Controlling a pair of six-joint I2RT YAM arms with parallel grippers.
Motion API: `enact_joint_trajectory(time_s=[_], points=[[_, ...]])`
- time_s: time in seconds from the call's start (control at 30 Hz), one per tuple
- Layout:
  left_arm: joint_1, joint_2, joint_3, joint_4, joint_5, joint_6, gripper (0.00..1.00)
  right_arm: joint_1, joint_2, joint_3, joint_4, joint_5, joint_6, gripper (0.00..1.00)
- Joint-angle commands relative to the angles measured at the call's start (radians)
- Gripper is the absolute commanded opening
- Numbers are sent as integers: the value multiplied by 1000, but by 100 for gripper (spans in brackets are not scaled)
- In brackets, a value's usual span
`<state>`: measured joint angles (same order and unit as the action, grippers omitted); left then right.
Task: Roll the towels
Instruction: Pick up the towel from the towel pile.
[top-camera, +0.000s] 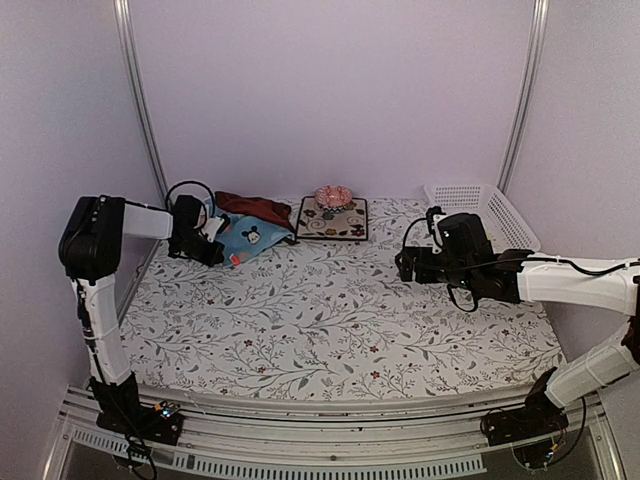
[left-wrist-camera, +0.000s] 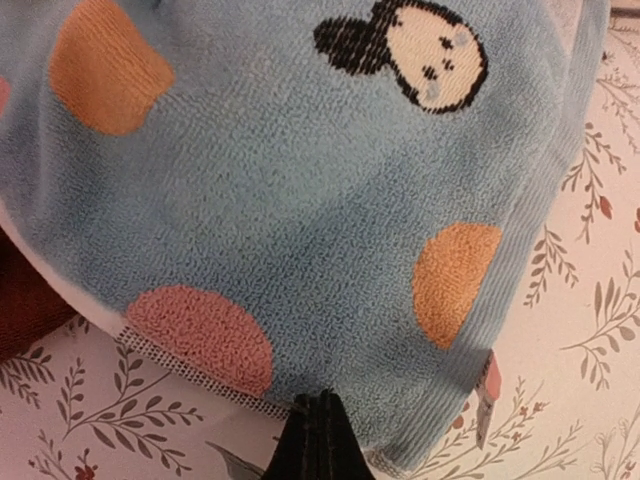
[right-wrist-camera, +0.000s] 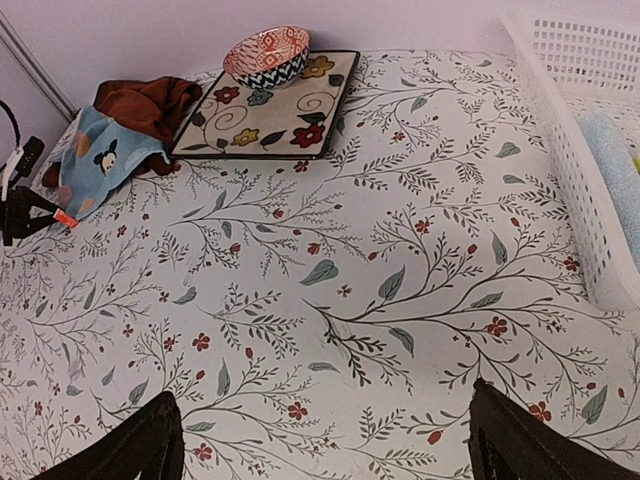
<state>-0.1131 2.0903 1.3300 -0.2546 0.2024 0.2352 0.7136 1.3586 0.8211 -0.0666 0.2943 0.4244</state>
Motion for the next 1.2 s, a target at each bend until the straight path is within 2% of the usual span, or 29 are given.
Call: enact_joint_trajectory(time_s=[0.0,0.2,0.3,0.33,0.37,0.4,0.43,0.5,0.73,0.9,1.17], points=[[-14,12,41,-57,21,-16,0,6,-9,0,10,22,-17,99],[-10,-86,59,1,104,-5,0,7,5,2,16,29,-27,99],[-28,-166,5,13,118,76,0,7,3,4,16,23,-31,99],[-37,-188,-20,20,108,110,10,7,3,4,17,20,-33,99],[-45,-205,-46,31,89,148,24,7,5,4,18,16,-34,99],[-53,-222,-75,45,63,185,43,8,5,3,19,13,-33,99],[-60,-238,-103,69,31,220,54,8,6,3,19,9,-33,99],[-71,-263,-162,128,-26,288,63,8,8,5,18,5,-33,99],[-74,-271,-255,174,-96,493,65,8,7,6,16,3,-33,99],[-74,-234,-269,223,-175,550,65,8,9,7,16,-1,-33,99],[-76,-149,-243,239,-201,612,65,9,17,6,18,-3,-33,99]])
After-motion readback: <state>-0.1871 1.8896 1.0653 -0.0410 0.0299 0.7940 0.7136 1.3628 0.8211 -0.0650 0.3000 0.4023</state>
